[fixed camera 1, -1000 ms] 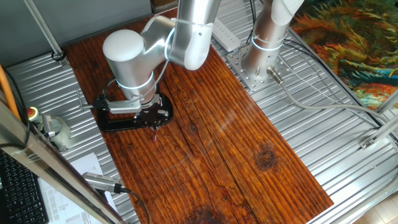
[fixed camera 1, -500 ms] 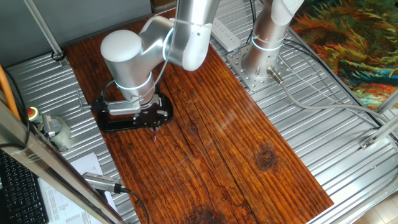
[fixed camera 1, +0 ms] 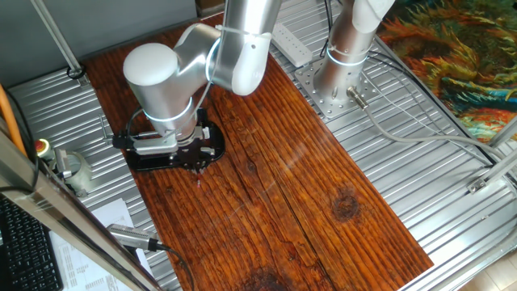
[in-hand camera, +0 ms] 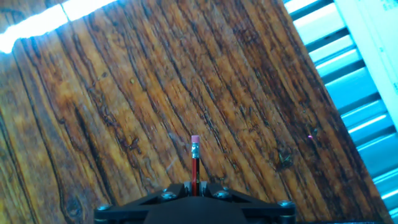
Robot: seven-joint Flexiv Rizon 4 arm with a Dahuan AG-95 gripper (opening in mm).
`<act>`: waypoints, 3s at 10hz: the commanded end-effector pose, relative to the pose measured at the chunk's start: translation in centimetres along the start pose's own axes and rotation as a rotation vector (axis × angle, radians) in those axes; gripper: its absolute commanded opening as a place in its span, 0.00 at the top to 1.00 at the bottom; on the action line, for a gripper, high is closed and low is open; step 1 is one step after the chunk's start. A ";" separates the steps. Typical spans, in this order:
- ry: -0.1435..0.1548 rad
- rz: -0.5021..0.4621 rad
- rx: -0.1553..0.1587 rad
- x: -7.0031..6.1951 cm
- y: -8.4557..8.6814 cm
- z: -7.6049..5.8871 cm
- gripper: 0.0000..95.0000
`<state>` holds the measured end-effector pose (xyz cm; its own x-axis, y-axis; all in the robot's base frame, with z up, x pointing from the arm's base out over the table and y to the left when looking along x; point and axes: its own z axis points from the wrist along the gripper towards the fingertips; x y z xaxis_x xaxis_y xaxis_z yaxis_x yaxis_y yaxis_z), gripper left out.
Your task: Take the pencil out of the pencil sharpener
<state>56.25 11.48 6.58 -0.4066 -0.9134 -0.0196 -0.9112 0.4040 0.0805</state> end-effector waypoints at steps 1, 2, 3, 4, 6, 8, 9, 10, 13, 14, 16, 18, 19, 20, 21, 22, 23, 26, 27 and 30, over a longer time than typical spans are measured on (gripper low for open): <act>0.002 0.009 -0.002 -0.5 -0.3 -0.2 1.00; 0.004 0.011 -0.004 -0.9 -0.4 -0.3 1.00; 0.006 0.015 -0.003 -1.1 -0.5 -0.5 1.00; 0.008 0.024 -0.003 -1.9 -0.9 -0.9 1.00; 0.017 0.030 -0.004 -2.9 -1.3 -1.5 1.00; 0.030 0.025 0.004 -3.5 -1.2 -1.5 1.00; 0.039 0.024 0.008 -3.7 -1.1 -1.3 1.00; 0.044 0.018 0.011 -3.7 -1.2 -1.1 1.00; 0.039 0.019 0.024 -4.0 -1.6 -0.2 1.00; 0.035 0.010 0.030 -4.0 -1.8 0.3 1.00; 0.028 0.004 0.034 -4.2 -2.5 1.7 1.00; 0.015 0.013 0.033 -4.4 -2.7 2.5 1.00; 0.016 0.018 0.037 -4.5 -2.7 2.6 1.00; 0.015 0.021 0.037 -4.8 -2.6 2.6 1.00; 0.021 0.018 0.038 -5.1 -2.7 2.5 1.00; 0.024 0.015 0.040 -5.2 -2.7 2.5 1.00; 0.024 0.011 0.040 -5.2 -2.7 2.5 1.00; 0.033 -0.029 0.030 -5.0 -2.7 2.4 1.00; 0.046 -0.092 0.027 -5.0 -2.7 2.4 1.00; 0.060 -0.165 0.024 -5.0 -2.7 2.4 1.00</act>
<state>60.64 15.02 4.00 -0.2874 -0.9576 0.0206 -0.9558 0.2881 0.0589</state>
